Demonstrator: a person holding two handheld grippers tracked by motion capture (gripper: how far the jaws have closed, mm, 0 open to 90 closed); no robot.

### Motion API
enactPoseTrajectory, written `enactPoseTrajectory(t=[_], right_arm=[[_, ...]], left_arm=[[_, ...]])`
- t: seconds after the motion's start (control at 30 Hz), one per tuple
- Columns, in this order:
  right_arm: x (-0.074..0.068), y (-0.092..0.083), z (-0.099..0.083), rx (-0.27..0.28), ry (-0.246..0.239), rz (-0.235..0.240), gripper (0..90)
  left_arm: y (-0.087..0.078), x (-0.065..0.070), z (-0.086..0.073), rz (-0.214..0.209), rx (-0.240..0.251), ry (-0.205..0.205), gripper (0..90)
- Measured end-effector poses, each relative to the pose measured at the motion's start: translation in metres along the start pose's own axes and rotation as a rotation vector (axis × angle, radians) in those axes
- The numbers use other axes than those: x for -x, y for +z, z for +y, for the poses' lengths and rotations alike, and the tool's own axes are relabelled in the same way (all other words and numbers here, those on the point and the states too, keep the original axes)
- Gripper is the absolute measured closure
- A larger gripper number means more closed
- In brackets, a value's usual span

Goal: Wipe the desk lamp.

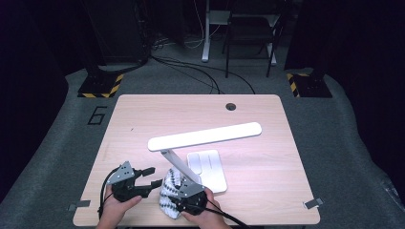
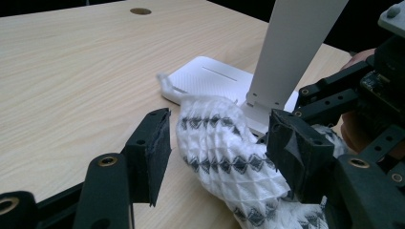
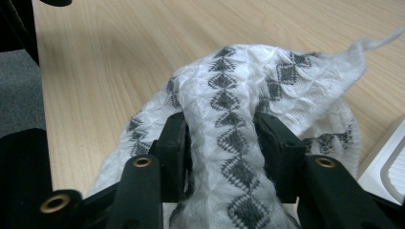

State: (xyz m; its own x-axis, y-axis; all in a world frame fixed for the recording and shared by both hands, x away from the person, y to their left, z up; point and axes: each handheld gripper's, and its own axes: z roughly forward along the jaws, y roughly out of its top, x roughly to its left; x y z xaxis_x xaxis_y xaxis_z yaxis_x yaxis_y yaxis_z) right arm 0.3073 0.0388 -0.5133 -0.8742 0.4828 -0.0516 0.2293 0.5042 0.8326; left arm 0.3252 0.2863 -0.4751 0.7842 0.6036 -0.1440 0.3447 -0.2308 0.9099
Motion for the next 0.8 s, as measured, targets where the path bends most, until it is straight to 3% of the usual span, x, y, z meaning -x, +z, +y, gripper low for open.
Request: enactPoseTrajectory(t=[0.03, 0.13, 0.17, 0.33, 0.43, 0.63, 0.8], right_arm=[[0.0, 0.0, 0.0, -0.002, 0.001, -0.002, 54.8], [0.002, -0.001, -0.001, 0.001, -0.02, -0.007, 47.4], [0.001, -0.001, -0.001, 0.0, -0.003, -0.004, 46.2], [0.002, -0.005, 0.0, 0.018, -0.021, 0.002, 39.0], [0.005, -0.009, 0.001, 0.036, -0.015, -0.009, 37.9], [0.004, -0.026, 0.005, 0.083, -0.004, 0.019, 38.8], [0.002, -0.046, 0.006, 0.113, 0.005, 0.024, 40.9]], left_arm=[[0.0, 0.001, 0.0, -0.007, 0.003, -0.012, 40.7], [0.001, 0.0, 0.0, -0.036, 0.001, 0.001, 39.9], [0.002, 0.0, 0.0, -0.046, -0.004, 0.005, 39.2], [0.006, 0.001, -0.002, -0.053, -0.016, 0.0, 37.4], [0.005, 0.001, -0.002, -0.056, -0.024, -0.006, 35.8], [0.006, 0.002, -0.002, -0.069, -0.021, -0.007, 33.9], [0.01, 0.009, -0.001, -0.071, -0.034, 0.022, 32.2]])
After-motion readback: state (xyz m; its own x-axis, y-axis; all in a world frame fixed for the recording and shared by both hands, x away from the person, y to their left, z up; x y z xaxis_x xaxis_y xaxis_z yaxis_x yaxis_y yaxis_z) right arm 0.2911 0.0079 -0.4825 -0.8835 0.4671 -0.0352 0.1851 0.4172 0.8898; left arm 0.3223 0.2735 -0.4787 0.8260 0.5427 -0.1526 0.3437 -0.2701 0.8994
